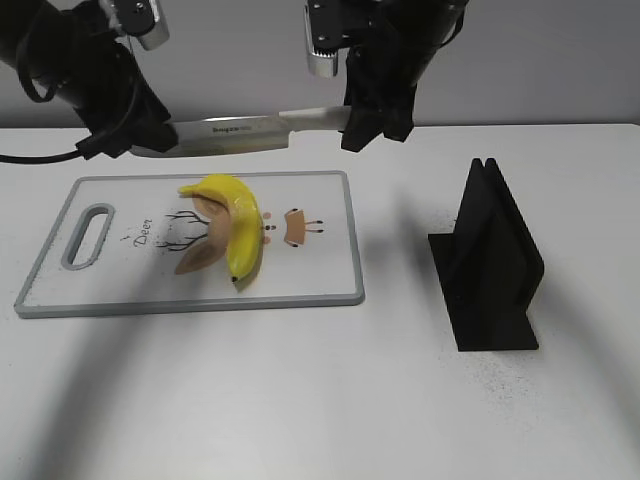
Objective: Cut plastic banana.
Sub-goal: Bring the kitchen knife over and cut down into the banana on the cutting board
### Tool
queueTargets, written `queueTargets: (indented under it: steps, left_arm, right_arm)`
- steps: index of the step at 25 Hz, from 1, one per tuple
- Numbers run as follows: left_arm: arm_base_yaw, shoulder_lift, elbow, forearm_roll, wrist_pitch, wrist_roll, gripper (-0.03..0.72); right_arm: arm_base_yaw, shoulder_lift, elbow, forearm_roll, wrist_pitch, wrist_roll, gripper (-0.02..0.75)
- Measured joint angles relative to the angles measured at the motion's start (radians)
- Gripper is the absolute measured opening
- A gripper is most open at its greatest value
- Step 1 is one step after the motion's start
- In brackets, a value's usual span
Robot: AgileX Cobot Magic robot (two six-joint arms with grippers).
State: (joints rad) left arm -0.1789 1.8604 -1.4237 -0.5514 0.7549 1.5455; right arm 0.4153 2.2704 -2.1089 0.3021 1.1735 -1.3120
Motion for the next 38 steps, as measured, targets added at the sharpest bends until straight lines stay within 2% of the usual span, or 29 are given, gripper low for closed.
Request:
queueTargets:
  steps: [5, 6, 8, 17, 25, 32, 38]
  left_arm:
    - [-0.004, 0.025, 0.0, -0.021, 0.0, 0.0, 0.101]
    - [-0.008, 0.027, 0.0, -0.017, 0.005, 0.003, 0.063]
    - [-0.013, 0.035, 0.0, -0.01, 0.009, 0.008, 0.033]
    - [-0.033, 0.088, 0.0, -0.002, -0.037, 0.015, 0.023]
    - [-0.034, 0.284, -0.023, -0.026, -0.055, 0.025, 0.022]
    - [-0.034, 0.299, -0.036, -0.034, -0.042, 0.03, 0.022]
    - [-0.034, 0.285, -0.038, -0.032, -0.044, 0.029, 0.021]
  right_arm:
    - [0.0, 0.003, 0.0, 0.001, -0.024, -0.012, 0.161]
    - [0.0, 0.003, 0.0, -0.002, -0.029, -0.018, 0.161]
    - [-0.001, 0.004, 0.0, -0.006, -0.031, -0.029, 0.161]
    - [-0.005, 0.029, -0.002, -0.023, -0.042, -0.038, 0.161]
    - [-0.017, 0.207, -0.021, -0.03, -0.05, -0.042, 0.162]
    - [-0.018, 0.226, -0.041, -0.035, -0.027, -0.043, 0.163]
    - [-0.018, 0.248, -0.124, -0.037, 0.027, -0.043, 0.163]
